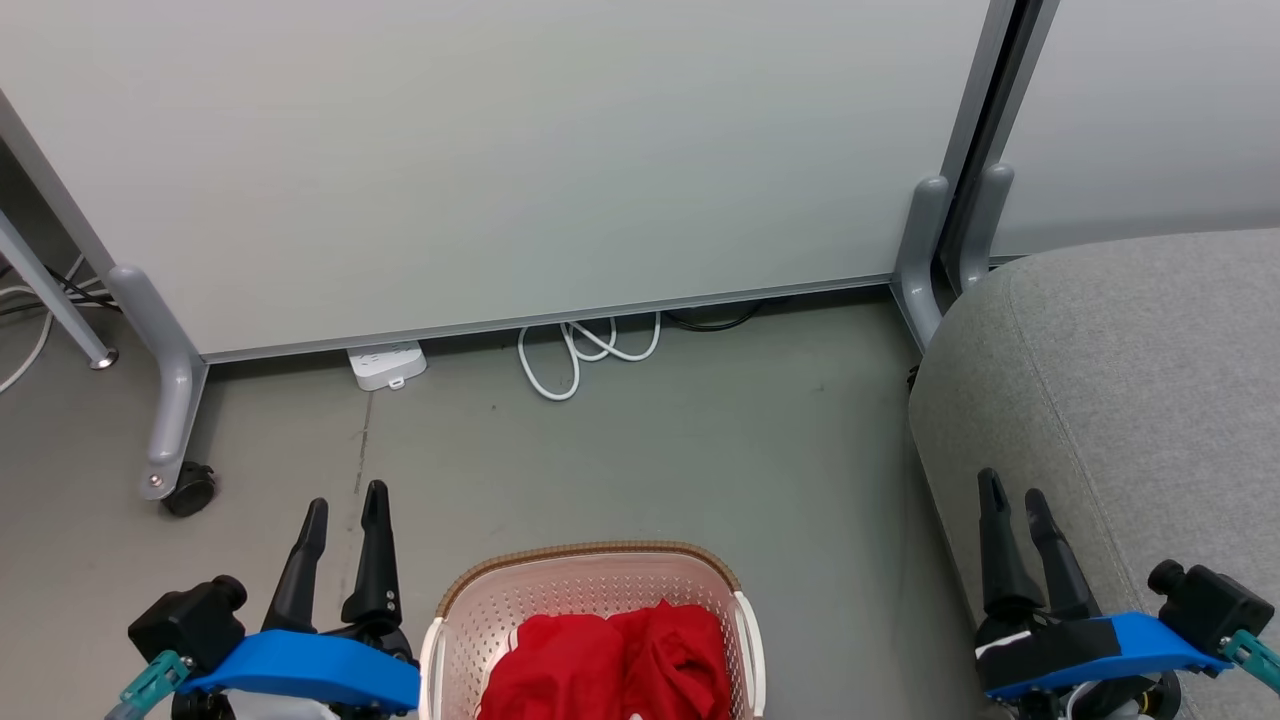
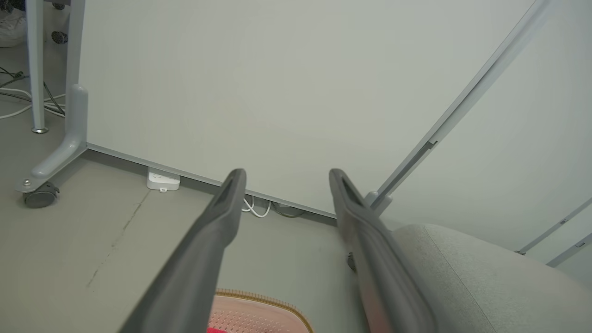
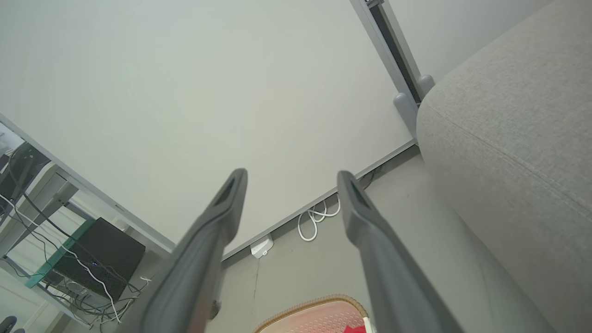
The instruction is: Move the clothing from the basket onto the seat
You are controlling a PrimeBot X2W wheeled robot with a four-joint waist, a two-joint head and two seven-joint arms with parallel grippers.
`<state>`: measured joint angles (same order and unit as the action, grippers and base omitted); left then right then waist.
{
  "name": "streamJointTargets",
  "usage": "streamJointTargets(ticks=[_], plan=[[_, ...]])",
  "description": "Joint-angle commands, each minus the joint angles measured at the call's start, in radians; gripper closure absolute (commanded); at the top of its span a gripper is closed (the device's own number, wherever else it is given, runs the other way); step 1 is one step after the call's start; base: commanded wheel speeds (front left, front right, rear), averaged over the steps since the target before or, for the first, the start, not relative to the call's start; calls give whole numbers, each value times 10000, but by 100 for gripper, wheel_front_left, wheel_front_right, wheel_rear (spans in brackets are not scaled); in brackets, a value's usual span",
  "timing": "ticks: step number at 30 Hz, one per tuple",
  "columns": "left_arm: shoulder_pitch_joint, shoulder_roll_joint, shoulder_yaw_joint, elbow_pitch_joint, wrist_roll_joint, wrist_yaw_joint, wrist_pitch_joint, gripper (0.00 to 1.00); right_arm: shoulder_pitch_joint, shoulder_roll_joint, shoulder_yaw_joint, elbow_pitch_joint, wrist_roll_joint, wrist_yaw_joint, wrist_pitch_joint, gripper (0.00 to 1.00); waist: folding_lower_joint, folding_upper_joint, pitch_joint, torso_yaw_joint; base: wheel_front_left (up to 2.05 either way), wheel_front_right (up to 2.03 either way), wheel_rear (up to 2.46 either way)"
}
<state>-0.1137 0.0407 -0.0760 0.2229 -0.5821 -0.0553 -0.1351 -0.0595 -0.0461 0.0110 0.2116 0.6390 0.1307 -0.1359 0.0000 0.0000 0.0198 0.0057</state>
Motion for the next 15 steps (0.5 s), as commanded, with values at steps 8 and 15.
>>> streamJointTargets(ticks=[8, 15], plan=[[-241, 87, -185, -53, 971, 74, -277, 0, 38, -46, 124, -76, -967, 0, -262, 0, 0, 0, 12, 6, 0, 0, 0], [-280, 92, -308, -15, 1648, 92, -451, 0, 28, -49, 199, -21, -1632, 0, -443, 0, 0, 0, 54, 9, 0, 0, 0]])
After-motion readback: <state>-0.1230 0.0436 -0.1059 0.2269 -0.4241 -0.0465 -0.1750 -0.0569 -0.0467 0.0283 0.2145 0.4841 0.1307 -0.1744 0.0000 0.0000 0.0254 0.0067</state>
